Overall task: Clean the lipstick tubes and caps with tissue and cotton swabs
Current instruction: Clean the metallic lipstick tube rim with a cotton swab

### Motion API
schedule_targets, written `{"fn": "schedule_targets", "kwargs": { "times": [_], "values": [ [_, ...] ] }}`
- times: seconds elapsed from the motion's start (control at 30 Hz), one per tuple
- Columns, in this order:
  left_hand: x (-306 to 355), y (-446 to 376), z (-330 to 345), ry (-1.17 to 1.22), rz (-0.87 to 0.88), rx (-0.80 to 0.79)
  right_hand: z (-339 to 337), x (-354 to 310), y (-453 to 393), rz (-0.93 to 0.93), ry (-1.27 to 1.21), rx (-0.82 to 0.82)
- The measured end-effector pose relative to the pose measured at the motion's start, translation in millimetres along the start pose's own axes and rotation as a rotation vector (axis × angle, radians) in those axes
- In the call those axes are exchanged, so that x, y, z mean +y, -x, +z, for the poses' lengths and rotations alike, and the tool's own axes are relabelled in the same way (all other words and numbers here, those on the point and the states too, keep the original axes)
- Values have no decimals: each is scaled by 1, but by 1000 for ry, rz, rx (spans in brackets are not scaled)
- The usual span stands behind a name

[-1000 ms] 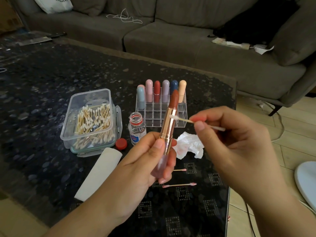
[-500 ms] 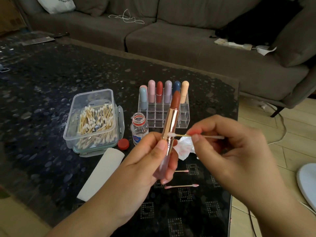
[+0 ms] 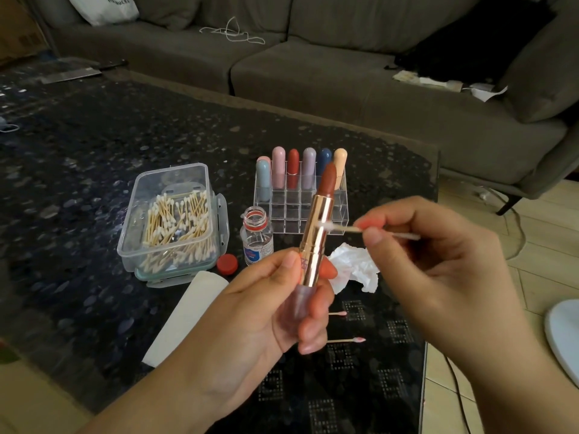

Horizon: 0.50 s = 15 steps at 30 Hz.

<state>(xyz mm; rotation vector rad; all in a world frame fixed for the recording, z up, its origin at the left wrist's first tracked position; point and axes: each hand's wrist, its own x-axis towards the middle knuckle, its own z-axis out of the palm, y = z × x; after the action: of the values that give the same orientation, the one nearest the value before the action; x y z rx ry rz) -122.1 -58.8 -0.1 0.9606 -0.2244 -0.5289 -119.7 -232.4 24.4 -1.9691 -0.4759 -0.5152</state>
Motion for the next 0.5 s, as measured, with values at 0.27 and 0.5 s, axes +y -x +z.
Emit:
{"fn": "schedule_targets", "kwargs": {
  "times": [0.27, 0.5],
  "values": [
    [1, 0, -1, 30, -13, -12, 0, 0, -1, 4, 9, 38],
    [2, 0, -2, 73, -32, -59, 0, -1, -4, 9, -22, 29]
  ]
}}
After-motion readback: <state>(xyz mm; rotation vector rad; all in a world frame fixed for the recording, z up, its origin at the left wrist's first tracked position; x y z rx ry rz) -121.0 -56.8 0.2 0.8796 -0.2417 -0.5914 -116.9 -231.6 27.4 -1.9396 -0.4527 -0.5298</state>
